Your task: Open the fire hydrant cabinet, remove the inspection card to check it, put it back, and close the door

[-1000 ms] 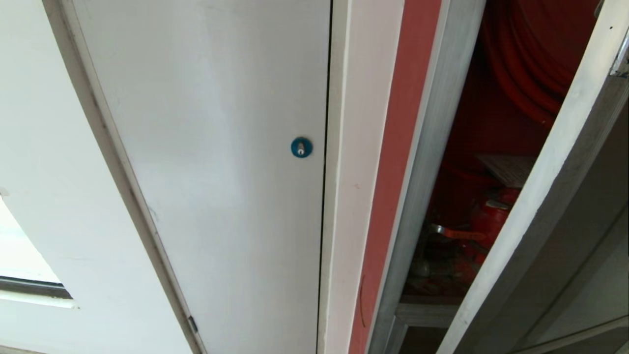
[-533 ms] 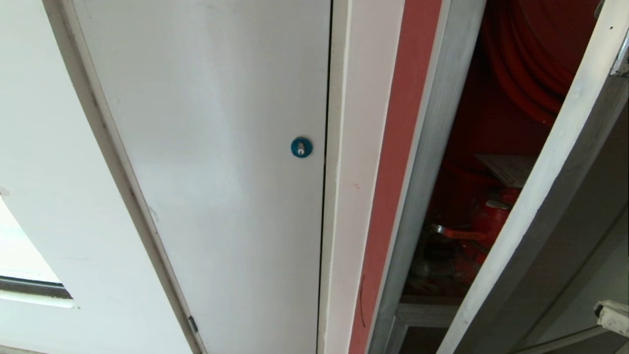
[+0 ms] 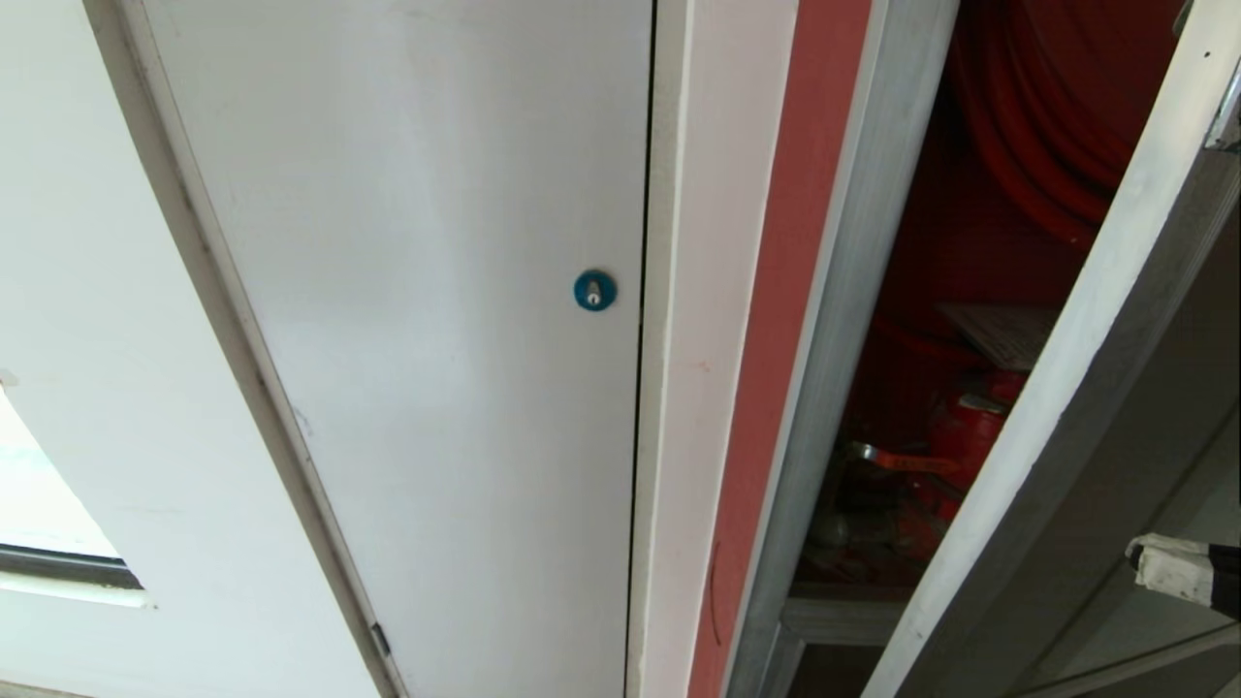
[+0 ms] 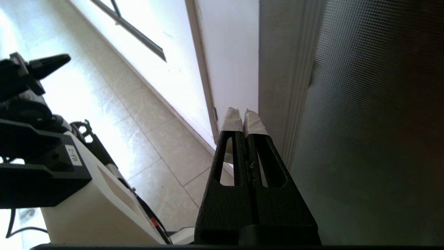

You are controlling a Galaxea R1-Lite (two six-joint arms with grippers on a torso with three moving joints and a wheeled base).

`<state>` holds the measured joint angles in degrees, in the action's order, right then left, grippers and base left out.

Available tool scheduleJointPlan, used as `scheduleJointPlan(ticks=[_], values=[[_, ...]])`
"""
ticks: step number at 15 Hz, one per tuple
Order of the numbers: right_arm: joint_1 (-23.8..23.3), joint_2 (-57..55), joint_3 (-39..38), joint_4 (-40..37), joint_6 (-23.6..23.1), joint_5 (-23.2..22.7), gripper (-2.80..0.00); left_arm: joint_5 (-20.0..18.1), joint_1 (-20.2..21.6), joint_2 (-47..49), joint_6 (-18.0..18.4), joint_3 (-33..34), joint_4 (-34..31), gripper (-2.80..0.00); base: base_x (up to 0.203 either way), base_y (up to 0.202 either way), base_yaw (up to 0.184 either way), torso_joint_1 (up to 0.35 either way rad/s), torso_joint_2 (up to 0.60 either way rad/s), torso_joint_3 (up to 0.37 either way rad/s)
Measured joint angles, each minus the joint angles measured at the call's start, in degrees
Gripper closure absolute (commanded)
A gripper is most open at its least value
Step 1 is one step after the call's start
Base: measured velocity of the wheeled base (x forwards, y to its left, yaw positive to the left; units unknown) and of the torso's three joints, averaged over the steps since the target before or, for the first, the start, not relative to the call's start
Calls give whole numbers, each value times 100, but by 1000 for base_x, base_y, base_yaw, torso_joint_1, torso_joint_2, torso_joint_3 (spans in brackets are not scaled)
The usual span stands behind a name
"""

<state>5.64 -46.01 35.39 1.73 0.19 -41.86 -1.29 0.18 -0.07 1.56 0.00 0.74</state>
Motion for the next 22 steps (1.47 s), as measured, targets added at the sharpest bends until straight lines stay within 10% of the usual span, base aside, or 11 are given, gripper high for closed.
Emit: scheduleJointPlan(ticks=[22], values=[[130,-2175,777,1616,-323,1039,0,0,0,2,1,0,2,0,0,0,0,0,0,0]])
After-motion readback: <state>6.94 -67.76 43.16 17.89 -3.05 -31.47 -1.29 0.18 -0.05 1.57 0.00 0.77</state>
